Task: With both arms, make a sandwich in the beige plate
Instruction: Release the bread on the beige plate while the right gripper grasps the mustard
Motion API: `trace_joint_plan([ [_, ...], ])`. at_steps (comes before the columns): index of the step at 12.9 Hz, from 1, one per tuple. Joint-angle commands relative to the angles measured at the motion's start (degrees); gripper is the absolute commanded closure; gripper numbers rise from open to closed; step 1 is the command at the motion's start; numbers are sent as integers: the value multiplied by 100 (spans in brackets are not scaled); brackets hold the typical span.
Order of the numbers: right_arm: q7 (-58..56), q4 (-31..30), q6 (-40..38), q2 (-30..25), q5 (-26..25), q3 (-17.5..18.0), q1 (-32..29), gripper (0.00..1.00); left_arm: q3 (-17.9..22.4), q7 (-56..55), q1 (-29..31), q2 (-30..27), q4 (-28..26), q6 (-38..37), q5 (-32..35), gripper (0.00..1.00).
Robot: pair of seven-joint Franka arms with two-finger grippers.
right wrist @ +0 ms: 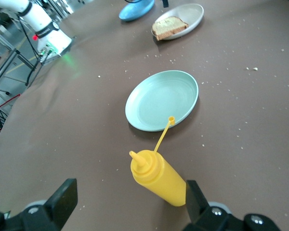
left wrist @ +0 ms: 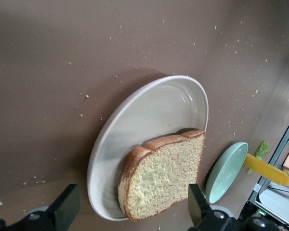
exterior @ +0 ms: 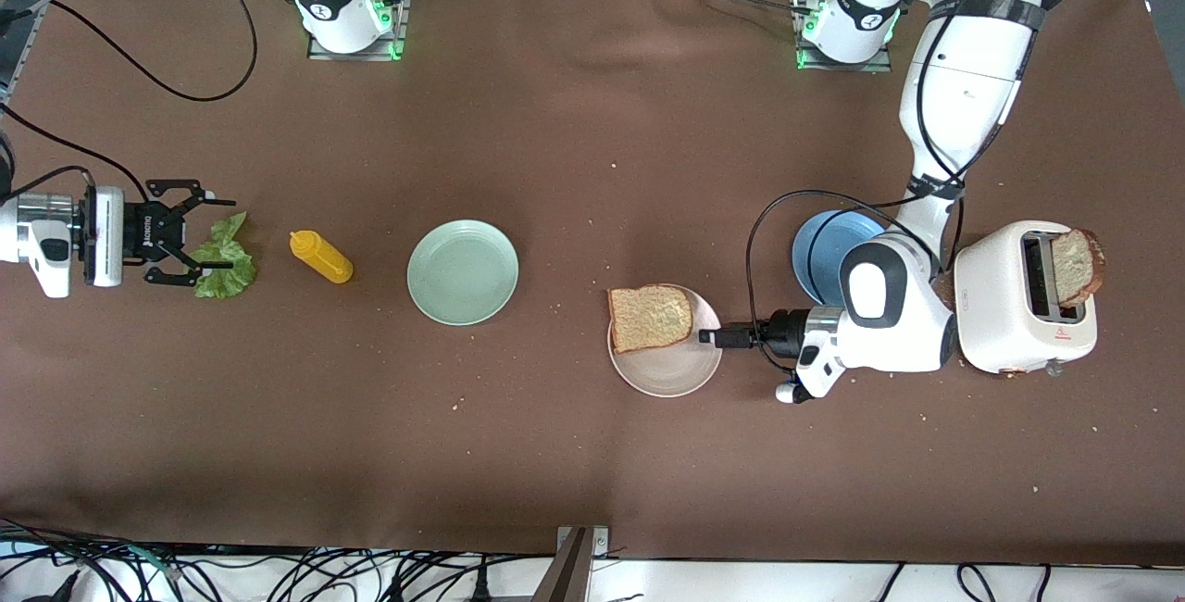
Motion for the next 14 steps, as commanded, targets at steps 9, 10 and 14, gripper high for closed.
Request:
trace_joint_plan([
  [9,-3220,42,-449,1777,1472,80,-392,1,114,-1258,1257,-1643,-11,-1613,4109,1],
  [10,-3291,42,-458,1838,1551,98,-375,1,132,-1399,1257,-1810,-11,-1814,4505,1],
  [14,-3397,51,-538,2058,1771,335,-375,5,167,-1383,1502,-2487,15,-2492,5247,1],
])
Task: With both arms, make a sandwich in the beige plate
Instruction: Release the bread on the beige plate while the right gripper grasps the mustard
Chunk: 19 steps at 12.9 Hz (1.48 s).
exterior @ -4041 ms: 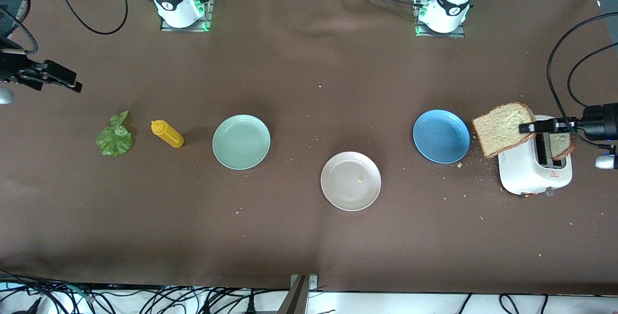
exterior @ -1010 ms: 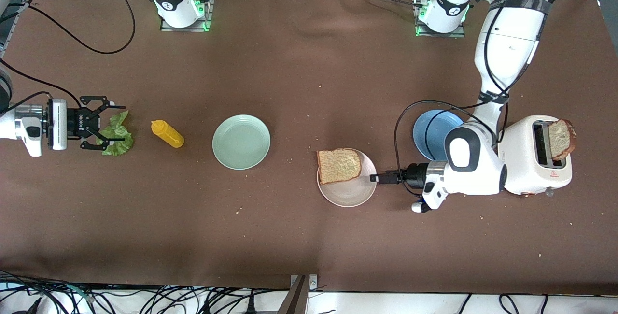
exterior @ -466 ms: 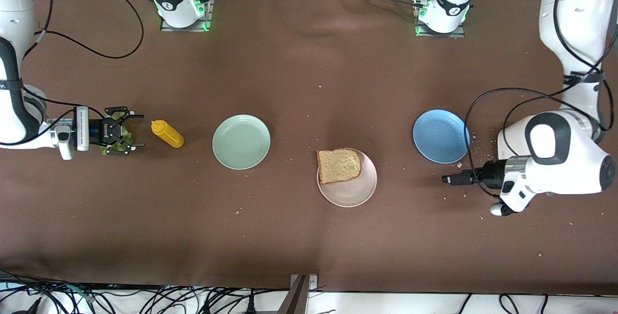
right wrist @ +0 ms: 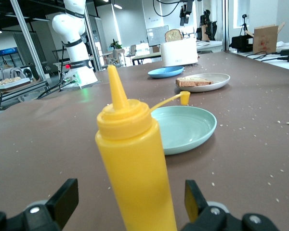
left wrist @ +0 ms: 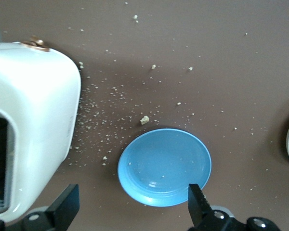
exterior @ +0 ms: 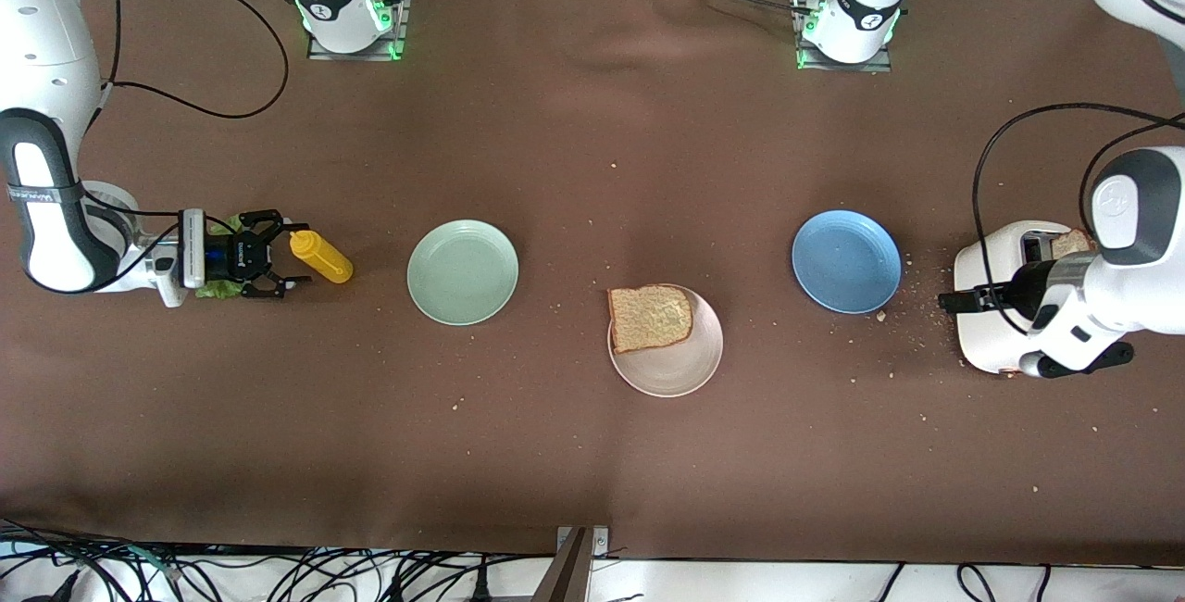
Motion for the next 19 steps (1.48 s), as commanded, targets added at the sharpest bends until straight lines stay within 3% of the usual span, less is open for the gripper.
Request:
trace_joint_plan([
  [1,-141,80,-145,119,217,111,-63,6,-23,-35,276,-466,-83,-422,252,0],
  [4,-132,88,-145,224,340,155,-55,72,20,-53,357,-695,-83,-713,427,0],
  [5,-36,97,-128,242,350,155,-55,88,21,-87,348,-722,-5,-714,515,0],
  [6,95,123,-102,224,358,155,-46,96,21,-175,348,-722,109,-722,577,0],
  [10,1648,448,-189,23,26,155,138,98,91,-202,357,-722,137,-705,743,0],
  [12,2640,929,-338,-39,-343,164,383,99,100,-167,357,-713,136,-705,902,0],
  [16,4224,1932,-304,-57,-670,138,1226,99,91,-158,453,-713,136,-687,868,0],
  [19,5489,2513,293,-57,-994,94,2008,99,91,-149,577,-713,136,-670,859,0],
])
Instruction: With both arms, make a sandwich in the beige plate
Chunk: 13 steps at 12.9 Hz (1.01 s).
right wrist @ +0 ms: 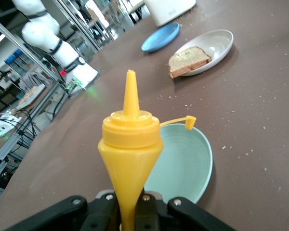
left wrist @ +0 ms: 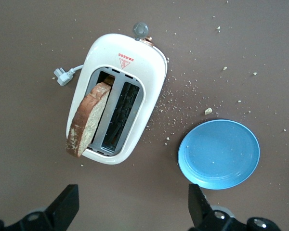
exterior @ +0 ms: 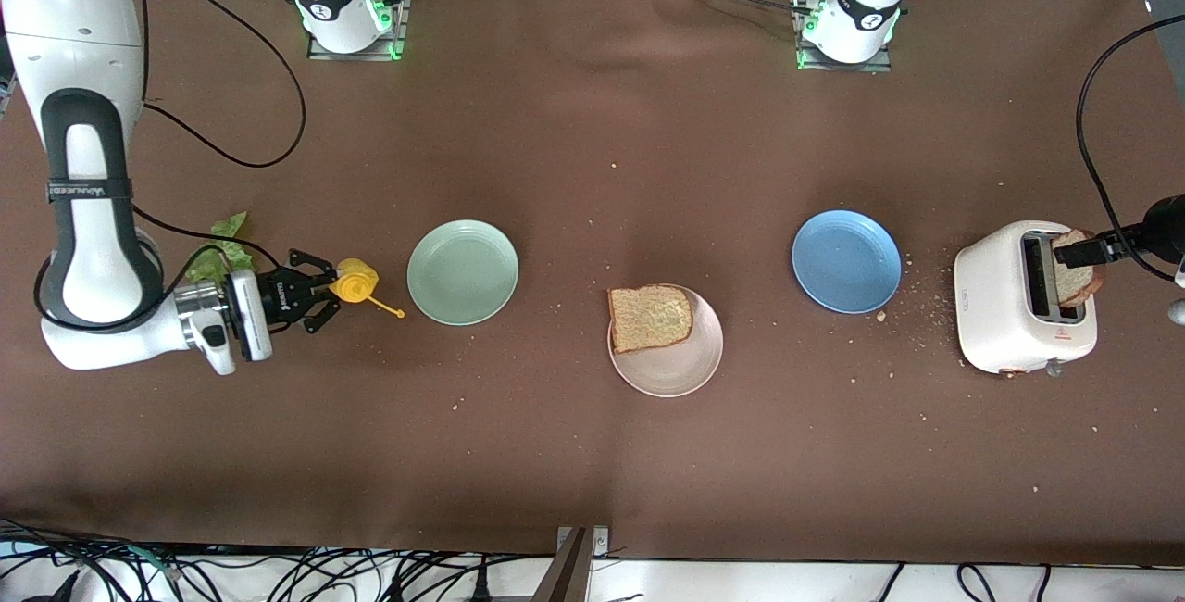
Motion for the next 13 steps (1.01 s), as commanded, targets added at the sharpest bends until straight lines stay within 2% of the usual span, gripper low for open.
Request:
trace_joint_plan([
  [1,1060,435,356,25,-266,-63,605,99,-42,-6,65,-6,63,-23,150,0],
  [4,1993,689,762,-158,-589,-72,1177,100,-42,3,118,-6,63,4,176,0],
  [8,3222,1033,1543,-353,-2143,-98,2336,100,-42,3,162,-6,63,4,176,0],
  [10,4284,1042,1973,-362,-2986,-99,3030,100,-42,-6,162,-6,63,4,176,0],
  [13,5227,1033,2256,-301,-4672,-81,3909,100,-42,-6,162,-6,63,4,176,0],
])
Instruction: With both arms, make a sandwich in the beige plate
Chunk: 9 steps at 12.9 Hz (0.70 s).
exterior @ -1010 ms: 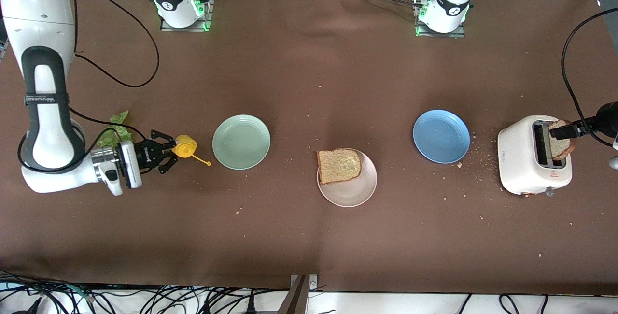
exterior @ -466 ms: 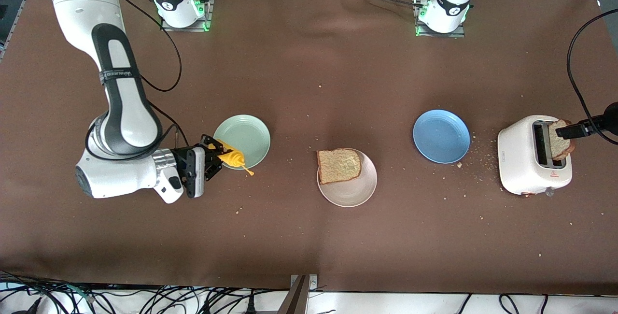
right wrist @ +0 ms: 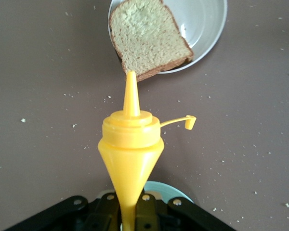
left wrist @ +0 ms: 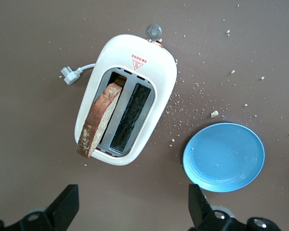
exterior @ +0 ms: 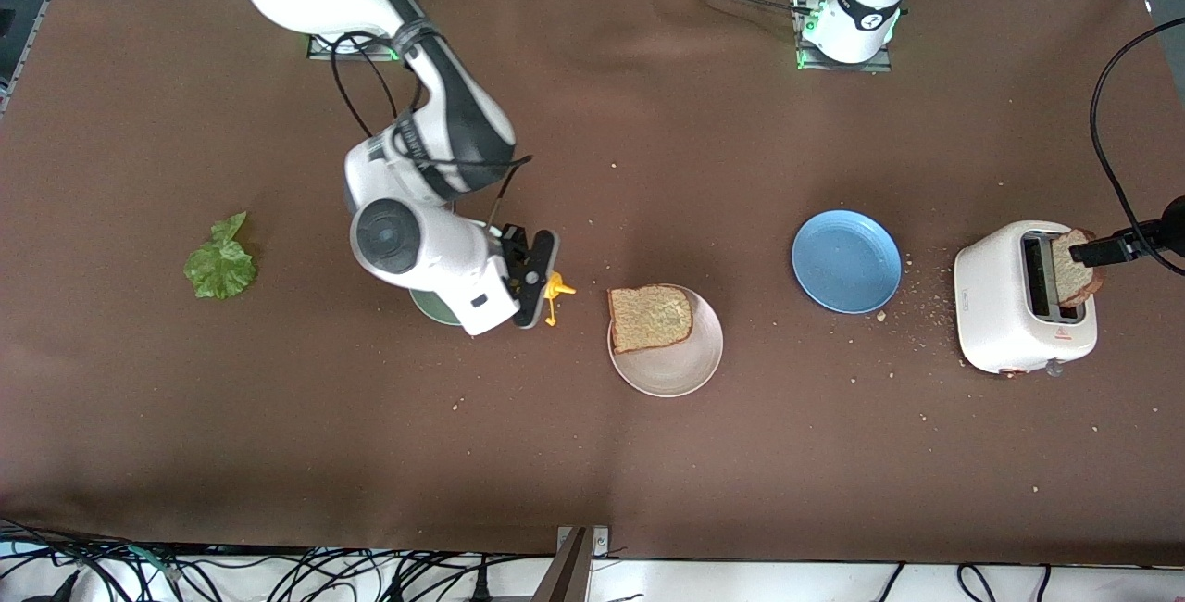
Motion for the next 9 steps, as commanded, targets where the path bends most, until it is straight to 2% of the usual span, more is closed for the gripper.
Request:
trace_joint_plan([
  [1,763,23,88,74,-1393,-87,656,100,-43,-6,32,-6,63,-8,176,0],
  [3,1222,-38,18,127,-2449,-78,1053,100,-43,-6,32,-6,63,-8,167,0],
  [9,1794,-83,79,408,-4454,-87,1511,100,-43,-6,32,3,63,1,150,0],
])
